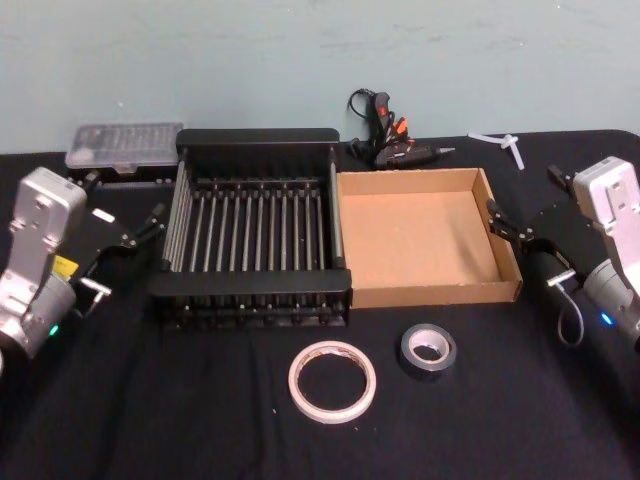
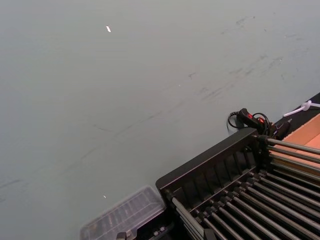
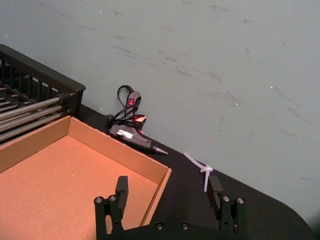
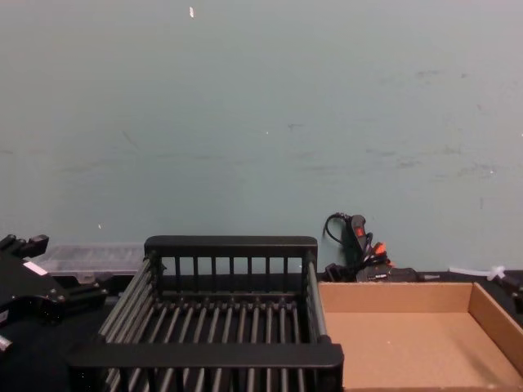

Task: Pick up the white tape and place it into the black box , Pick up the silver tape and place it into the brown box.

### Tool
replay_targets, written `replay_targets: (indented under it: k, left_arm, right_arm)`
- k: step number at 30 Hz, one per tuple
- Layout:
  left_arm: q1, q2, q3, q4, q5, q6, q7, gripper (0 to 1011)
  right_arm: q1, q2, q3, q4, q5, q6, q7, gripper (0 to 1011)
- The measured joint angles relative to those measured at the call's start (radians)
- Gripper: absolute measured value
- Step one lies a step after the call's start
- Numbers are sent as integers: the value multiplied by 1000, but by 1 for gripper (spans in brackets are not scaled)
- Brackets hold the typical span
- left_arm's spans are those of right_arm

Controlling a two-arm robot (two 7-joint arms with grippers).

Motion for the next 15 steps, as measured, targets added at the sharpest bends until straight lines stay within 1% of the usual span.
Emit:
replay_targets:
  k: [15]
  left_arm:
    - [0, 0, 0, 0, 0, 0, 0, 1001]
  right_arm:
    - [0, 0, 0, 0, 0, 0, 0, 1002]
